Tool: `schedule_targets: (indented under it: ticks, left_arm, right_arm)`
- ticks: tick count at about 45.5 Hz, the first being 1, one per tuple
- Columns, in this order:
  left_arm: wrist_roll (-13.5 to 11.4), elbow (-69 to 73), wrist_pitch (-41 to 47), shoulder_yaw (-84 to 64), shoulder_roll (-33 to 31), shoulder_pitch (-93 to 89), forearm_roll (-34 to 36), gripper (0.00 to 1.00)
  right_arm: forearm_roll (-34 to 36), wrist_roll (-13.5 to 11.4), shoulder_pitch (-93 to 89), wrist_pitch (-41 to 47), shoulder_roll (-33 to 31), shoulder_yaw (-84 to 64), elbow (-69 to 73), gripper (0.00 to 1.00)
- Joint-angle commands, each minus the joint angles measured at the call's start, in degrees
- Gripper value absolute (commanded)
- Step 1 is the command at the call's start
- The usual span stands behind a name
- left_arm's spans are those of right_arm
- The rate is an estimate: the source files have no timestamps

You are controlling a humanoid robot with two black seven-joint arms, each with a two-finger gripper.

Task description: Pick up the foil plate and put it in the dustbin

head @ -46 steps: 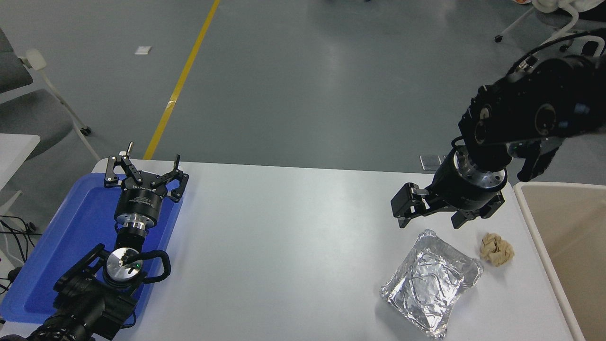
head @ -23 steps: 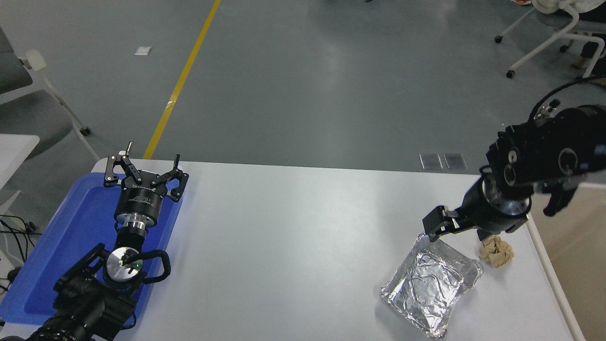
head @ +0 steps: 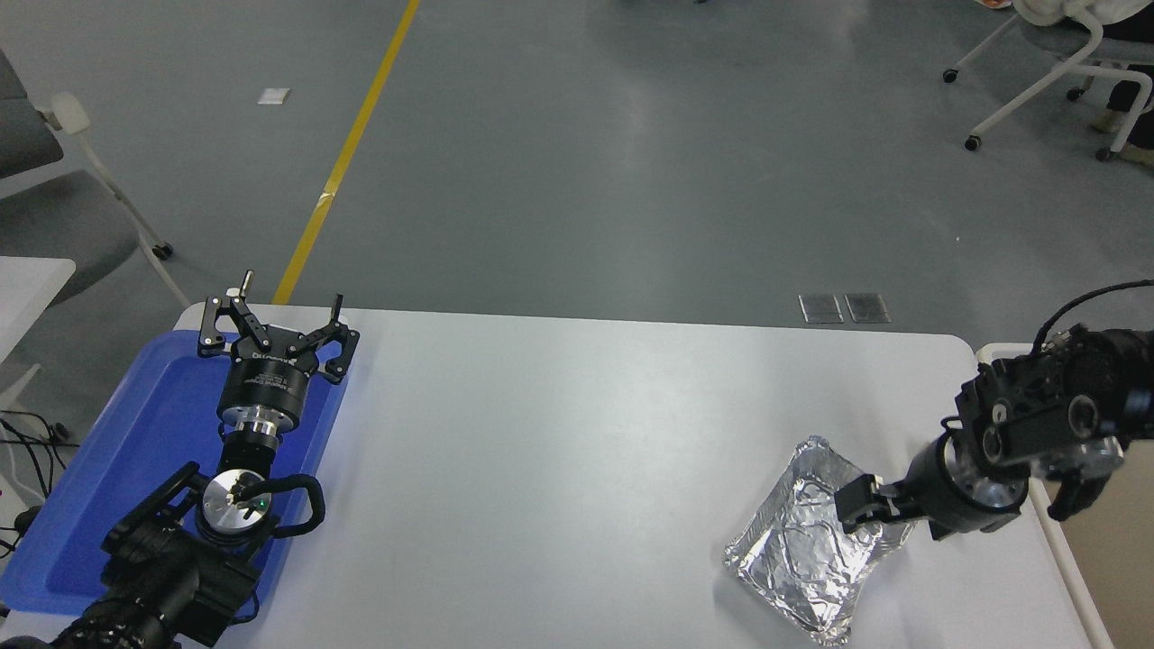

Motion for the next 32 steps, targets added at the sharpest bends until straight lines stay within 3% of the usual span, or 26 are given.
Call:
schedule_targets:
  ticks: [1, 21, 29, 32]
  left_arm:
    - [-0.01, 0.0, 0.01, 0.0, 0.01, 0.0, 0.0, 1.0]
    - [0.08, 0.0, 0.01, 0.0, 0.01, 0.0, 0.0, 1.0]
    - [-0.01, 0.0, 0.01, 0.0, 0.01, 0.0, 0.0, 1.0]
    - [-0.01, 0.0, 0.01, 0.0, 0.01, 0.0, 0.0, 1.0]
  right_arm:
    - [-0.15, -0.03, -8.5, -0.67, -0.57, 2.87, -6.87, 1.0]
    - [-0.06, -0.12, -16.15, -0.67, -1.36, 7.35, -13.46, 0.96]
    - [0.02, -0.12, -17.47, -0.67, -1.36, 8.67, -14.26, 0.84]
    - [0.02, -0.21, -17.56, -0.75, -1.36, 9.2, -14.35, 0.72]
